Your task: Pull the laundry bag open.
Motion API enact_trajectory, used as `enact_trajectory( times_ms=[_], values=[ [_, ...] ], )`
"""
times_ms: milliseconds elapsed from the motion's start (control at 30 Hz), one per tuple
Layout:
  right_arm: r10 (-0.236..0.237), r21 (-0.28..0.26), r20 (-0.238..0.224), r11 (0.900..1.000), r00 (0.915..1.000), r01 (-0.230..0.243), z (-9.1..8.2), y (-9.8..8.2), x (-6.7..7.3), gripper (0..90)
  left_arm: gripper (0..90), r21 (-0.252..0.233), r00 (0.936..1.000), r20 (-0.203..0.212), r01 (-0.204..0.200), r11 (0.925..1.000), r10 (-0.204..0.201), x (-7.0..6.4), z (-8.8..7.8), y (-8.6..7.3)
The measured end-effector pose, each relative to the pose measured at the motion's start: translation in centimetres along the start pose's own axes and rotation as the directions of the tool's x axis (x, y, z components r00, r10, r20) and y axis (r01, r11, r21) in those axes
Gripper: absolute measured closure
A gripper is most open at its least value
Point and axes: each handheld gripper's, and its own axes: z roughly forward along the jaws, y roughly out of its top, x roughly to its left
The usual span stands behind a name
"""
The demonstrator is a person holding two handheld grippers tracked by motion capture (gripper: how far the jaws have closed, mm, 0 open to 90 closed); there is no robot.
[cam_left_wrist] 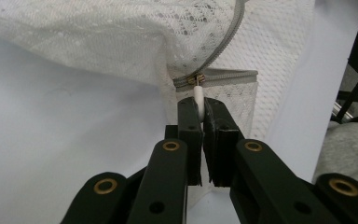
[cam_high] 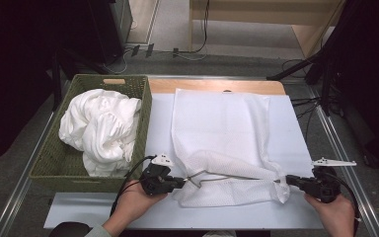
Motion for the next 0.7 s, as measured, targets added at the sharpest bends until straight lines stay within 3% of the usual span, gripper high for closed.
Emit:
enact_trajectory(
  times_ms=[367,500,600,700],
  values=[
    [-0.055,0.017,-0.011,0.998,0.9985,0.055,1.3,0.9,1.2,83.6,85.6,-0.01,0.9998,-0.012,-0.014,0.9999,0.014,-0.2,1.0,0.8],
    [-0.081,-0.064,-0.012,0.995,0.9967,0.08,0.3,1.0,1.4,75.5,83.1,-0.01,1.0,-0.001,-0.002,0.9999,0.002,-0.1,0.9,0.8],
    [-0.135,-0.174,-0.025,0.976,0.9906,0.128,-0.8,1.0,2.1,67.5,77.9,-0.02,0.9999,0.004,-0.016,0.9997,0.016,-0.6,0.4,0.8],
    [-0.167,-0.21,-0.04,0.965,0.9851,0.155,-0.9,1.1,3.2,61.1,71.3,-0.034,0.9998,0.012,-0.016,0.9993,0.016,-0.9,-0.2,0.8]
  ],
)
